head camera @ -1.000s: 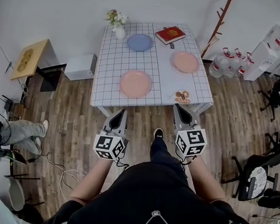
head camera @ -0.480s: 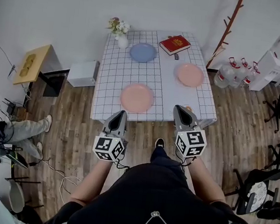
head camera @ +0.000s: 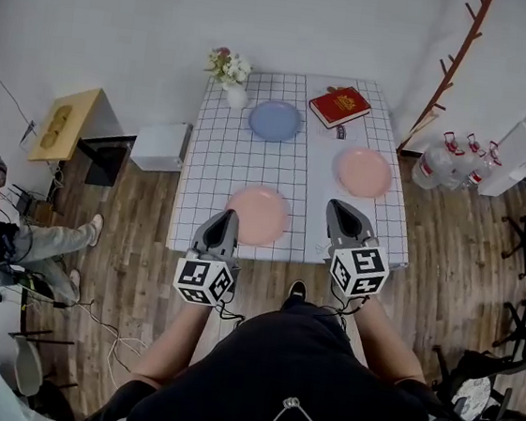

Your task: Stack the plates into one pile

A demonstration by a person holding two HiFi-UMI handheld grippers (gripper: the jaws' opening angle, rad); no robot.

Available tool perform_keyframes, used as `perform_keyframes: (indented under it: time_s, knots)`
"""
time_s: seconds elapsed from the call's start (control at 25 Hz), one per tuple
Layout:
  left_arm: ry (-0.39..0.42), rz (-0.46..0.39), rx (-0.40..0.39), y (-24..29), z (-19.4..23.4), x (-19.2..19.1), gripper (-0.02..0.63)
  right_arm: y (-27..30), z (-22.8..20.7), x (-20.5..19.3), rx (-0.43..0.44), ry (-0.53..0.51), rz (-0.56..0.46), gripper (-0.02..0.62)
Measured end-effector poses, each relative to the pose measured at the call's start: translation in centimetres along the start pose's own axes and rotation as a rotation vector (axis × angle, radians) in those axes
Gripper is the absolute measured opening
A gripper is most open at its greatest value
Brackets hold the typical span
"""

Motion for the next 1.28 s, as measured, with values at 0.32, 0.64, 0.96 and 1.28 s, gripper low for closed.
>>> perform_keyframes:
  time_s: [0.32, 0.64, 0.96, 1.28]
  knots:
    - [-0.011, -0.018, 0.039, 7.0, 1.6, 1.6, -0.005, 6.5, -4.4, 1.6, 0.051, -0.005, 0.006, 0.005]
    - [-0.006, -0.044, 0.080, 12.2, 2.4, 2.9, -0.005, 11.8, -7.7, 2.2, 0.111, 0.000, 0.019, 0.005]
    - [-0.013, -0.041, 0.102, 13.7, 3.6, 4.6, -0.005, 15.2, -7.8, 2.4, 0.151, 0.020, 0.048, 0.005]
    - [-0.044, 0.003, 0.121, 12.6, 6.5, 3.7, -0.005, 15.7, -6.6, -0.3, 0.104, 0.130, 0.125, 0.005]
Point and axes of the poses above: the fingertips, and each gripper's own axes: y forward along the fingers, z to its left, x out of its top, the point moved 2 cm from there along -y, backward along the fingers
